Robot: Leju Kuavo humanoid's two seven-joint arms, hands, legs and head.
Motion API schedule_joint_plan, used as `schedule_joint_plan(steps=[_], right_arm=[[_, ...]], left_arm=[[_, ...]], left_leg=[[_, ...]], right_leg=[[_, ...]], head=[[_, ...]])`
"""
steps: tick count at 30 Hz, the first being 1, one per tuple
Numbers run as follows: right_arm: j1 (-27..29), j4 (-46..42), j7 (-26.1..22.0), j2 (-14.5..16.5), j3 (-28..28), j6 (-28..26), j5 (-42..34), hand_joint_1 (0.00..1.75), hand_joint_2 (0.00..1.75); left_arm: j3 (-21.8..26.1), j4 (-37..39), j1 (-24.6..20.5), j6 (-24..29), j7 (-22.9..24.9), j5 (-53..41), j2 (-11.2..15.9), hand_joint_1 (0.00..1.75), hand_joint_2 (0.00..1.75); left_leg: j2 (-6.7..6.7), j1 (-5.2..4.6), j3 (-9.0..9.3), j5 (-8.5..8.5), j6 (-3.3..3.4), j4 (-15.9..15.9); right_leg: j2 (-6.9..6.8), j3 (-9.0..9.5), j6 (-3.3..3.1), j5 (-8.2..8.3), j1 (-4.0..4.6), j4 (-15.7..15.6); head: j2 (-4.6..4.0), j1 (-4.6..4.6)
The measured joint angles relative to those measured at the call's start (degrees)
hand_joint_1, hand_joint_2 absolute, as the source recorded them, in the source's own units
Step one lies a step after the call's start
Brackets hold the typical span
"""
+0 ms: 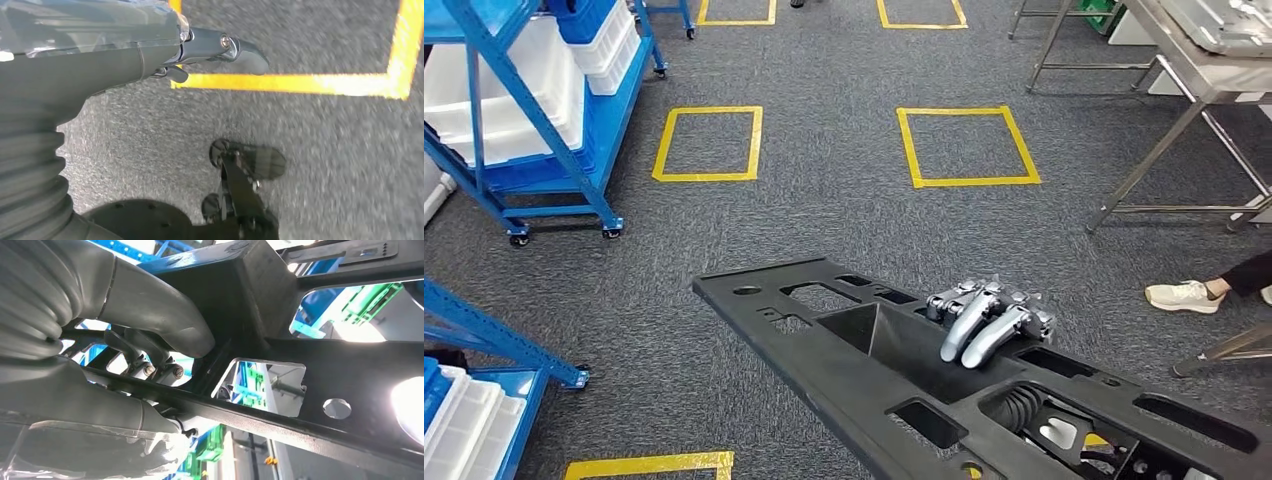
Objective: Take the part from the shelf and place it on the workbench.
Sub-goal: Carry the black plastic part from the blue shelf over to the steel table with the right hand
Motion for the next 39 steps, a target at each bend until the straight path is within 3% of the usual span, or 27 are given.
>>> schedule_joint_plan(steps=[1, 3, 5, 7, 9, 11, 12, 13, 14, 16, 18, 20, 22, 24, 26, 28, 29, 30, 31, 33, 35, 37, 39], right_arm=[[-0.3, 0.3, -0.1, 0.0, 0.0, 0.0, -0.1, 1.75, 1.75], [-1.0, 0.8, -0.1, 0.0, 0.1, -0.1, -0.1, 1.75, 1.75], [-1.7, 1.2, -0.1, 0.0, 0.2, -0.5, -0.2, 1.75, 1.75], [-1.9, 1.5, -0.1, 0.0, 0.4, -1.1, -0.2, 1.75, 1.75], [-1.9, 1.5, -0.2, 0.0, 0.5, -1.8, -0.3, 1.75, 1.75], [-1.3, 1.4, -0.2, -0.1, 0.6, -2.2, -0.2, 1.75, 1.75], [-0.6, 1.2, -0.2, -0.2, 0.6, -2.2, -0.1, 1.75, 1.75], [0.3, 0.8, -0.2, -0.2, 0.6, -2.1, 0.1, 1.75, 1.75], [1.3, 0.4, -0.3, -0.3, 0.4, -1.6, 0.2, 1.75, 1.75], [3.1, -0.8, -0.3, -0.4, -0.4, -0.2, 0.4, 1.75, 1.75], [4.1, -1.9, -0.3, -0.4, -1.6, 0.9, 0.5, 1.75, 1.75], [5.0, -2.8, -0.3, -0.4, -2.8, 1.1, 0.7, 1.75, 1.75], [6.2, -3.8, -0.3, -0.6, -4.0, 0.8, 0.8, 1.75, 1.75], [7.5, -4.8, -0.3, -1.1, -5.2, 0.5, 0.8, 1.75, 1.75], [8.6, -5.6, -0.3, -1.5, -6.1, 0.3, 0.9, 1.75, 1.75], [9.6, -5.9, -0.3, -1.6, -6.8, 0.2, 1.2, 1.75, 1.75], [10.0, -6.0, -0.3, -1.6, -6.9, 0.1, 1.6, 1.75, 1.75], [10.2, -6.1, -0.3, -1.6, -7.0, -0.1, 2.0, 1.75, 1.75], [10.4, -6.1, -0.3, -1.6, -7.0, -0.2, 2.3, 1.75, 1.75], [10.3, -6.3, -0.3, -1.6, -7.0, -0.6, 3.0, 1.75, 1.75], [10.3, -6.4, -0.3, -1.6, -6.8, -0.9, 3.5, 1.75, 1.75], [10.3, -6.4, -0.3, -1.6, -6.5, -1.0, 4.1, 1.75, 1.75], [10.3, -6.4, -0.3, -1.4, -5.9, -1.1, 4.8, 1.75, 1.75]], left_arm=[[0.0, 0.0, 0.0, -0.3, -0.2, -0.1, -0.1, 0.00, 1.75], [0.1, 0.0, -0.1, -0.6, -0.4, -0.3, -0.4, 0.00, 1.75], [0.1, 0.0, 0.0, -0.6, -0.2, -0.3, -0.4, 0.00, 1.75], [0.1, 0.0, -0.1, -0.6, 0.1, -0.6, -0.5, 0.00, 1.75], [0.1, 0.0, -0.2, -0.5, 0.2, -0.9, -0.5, 0.00, 1.75], [0.1, 0.0, -0.1, -0.5, 0.0, -1.2, -0.4, 0.00, 1.75], [0.1, 0.0, 0.1, -0.5, -0.2, -1.4, -0.4, 0.00, 1.75], [0.1, 0.0, 0.2, -0.5, -0.5, -1.6, -0.5, 0.00, 1.75], [0.1, 0.0, 0.4, -0.5, -0.7, -1.8, -0.5, 0.00, 1.75], [0.1, 0.0, 0.5, -0.7, -1.2, -2.3, -0.4, 0.00, 1.75], [0.1, 0.0, 0.5, -1.0, -1.5, -2.7, -0.2, 0.00, 1.75], [0.0, 0.0, 0.5, -1.3, -1.6, -3.0, 0.2, 0.00, 1.75], [-0.1, 0.0, 0.4, -1.4, -1.5, -3.1, 0.7, 0.00, 1.75], [-0.1, 0.0, 0.3, -1.0, -0.9, -3.0, 1.4, 0.00, 1.75], [-0.1, 0.0, 0.6, -0.2, 0.1, -2.6, 2.3, 0.00, 1.75], [0.1, 0.0, 0.9, 0.4, 1.0, -2.1, 3.2, 0.00, 1.75], [0.2, 0.0, 0.9, 0.5, 1.3, -1.9, 3.6, 0.00, 1.75], [0.4, 0.0, 0.9, 0.5, 1.4, -1.6, 3.8, 0.00, 1.75], [0.6, 0.0, 0.8, 0.4, 1.5, -1.2, 3.9, 0.00, 1.75], [1.0, 0.0, 0.6, 0.2, 1.5, -0.4, 4.0, 0.00, 1.75], [1.5, 0.0, 0.4, 0.1, 1.5, 0.4, 3.9, 0.00, 1.75], [2.0, 0.0, 0.3, 0.0, 1.6, 0.9, 3.6, 0.00, 1.75], [2.3, 0.0, 0.0, -0.1, 1.6, 1.2, 3.3, 0.00, 1.75]], left_leg=[[0.54, -0.03, 0.18, -0.12, -0.11, 0.0], [1.51, -0.25, 0.54, -0.44, -0.52, 0.0], [2.46, -0.41, 0.87, -0.71, -1.08, -0.1], [3.13, -0.36, 1.33, -0.98, -1.68, -0.2], [1.43, -0.23, 0.74, -2.58, -2.20, 1.9], [-1.13, -0.11, -2.41, -6.14, -2.48, 8.7], [-1.69, -0.10, -4.43, -7.74, -2.57, 12.7], [-1.91, -0.10, -5.98, -8.45, -2.64, 15.5], [-2.00, -0.09, -6.55, -7.90, -2.64, 16.2], [-2.67, -0.03, -4.57, -3.78, -2.49, 10.9], [-5.08, 0.22, -1.38, -0.31, -2.22, 3.3], [-6.50, 0.33, -0.07, 0.18, -1.88, 0.1], [-5.62, 0.30, 0.14, 0.21, -1.30, -0.3], [-4.42, 0.40, 0.32, 0.41, -0.56, -0.7], [-2.96, 0.31, 0.44, 0.36, -0.07, -0.8], [-1.41, 0.12, 0.48, 0.18, 0.09, -0.8], [-0.68, 0.06, 0.54, 0.07, 0.07, -0.8], [0.00, 0.02, 0.67, -0.05, 0.01, -0.8], [0.64, -0.01, 0.89, -0.21, -0.10, -0.8], [1.71, -0.20, 1.43, -0.62, -0.47, -0.8], [2.60, -0.34, 1.79, -0.94, -1.03, -0.8], [3.59, -0.37, 2.14, -1.15, -1.65, -0.9], [2.21, -0.24, 2.01, -2.24, -2.24, 0.2]], right_leg=[[-0.75, 2.11, -0.19, 1.97, 0.05, -3.9], [-2.82, 5.79, -0.82, 4.21, 0.64, -11.0], [-3.38, 6.76, -1.41, 4.26, 1.20, -13.2], [-2.09, 6.93, -1.94, 4.49, 1.07, -13.6], [-0.94, 7.48, -2.56, 4.83, 0.64, -14.3], [0.16, 7.78, -3.00, 4.93, 0.42, -14.6], [0.77, 7.80, -3.10, 4.90, 0.44, -14.6], [1.49, 7.83, -3.14, 4.86, 0.46, -14.6], [2.26, 7.90, -3.11, 4.83, 0.47, -14.5], [3.89, 8.16, -2.89, 4.66, 0.42, -14.4], [5.34, 8.13, -2.47, 4.41, 0.46, -14.1], [6.57, 7.65, -1.86, 4.39, 0.45, -13.8], [7.38, 7.30, -1.15, 4.48, 0.34, -13.8], [5.34, 6.44, -0.59, 3.22, 0.43, -12.0], [1.93, 3.35, -0.13, -0.21, 0.41, -5.6], [0.56, -0.39, 0.19, -2.94, 0.19, 1.6], [0.34, -1.13, 0.25, -2.86, 0.10, 2.9], [0.13, -0.59, 0.23, -1.66, 0.04, 1.8], [-0.36, 1.24, 0.09, 0.36, 0.04, -1.8], [-2.92, 5.67, -0.58, 3.52, 0.43, -10.2], [-4.41, 7.49, -1.26, 4.21, 1.02, -13.8], [-3.14, 7.43, -1.77, 4.32, 1.11, -14.0], [-1.87, 7.72, -2.33, 4.65, 0.74, -14.6]], head=[[0.00, 0.00], [0.00, 0.01], [0.00, 0.01], [0.00, 0.00], [0.00, 0.00], [0.00, 0.00], [0.00, 0.00], [0.00, 0.00], [0.00, 0.00], [0.00, 0.00], [-0.01, 0.00], [-0.01, 0.00], [0.00, 0.00], [0.00, 0.01], [0.00, 0.01], [0.00, 0.00], [0.00, 0.00], [0.00, 0.00], [0.00, 0.00], [0.00, 0.00], [0.00, 0.00], [0.00, 0.00], [0.00, 0.00]])
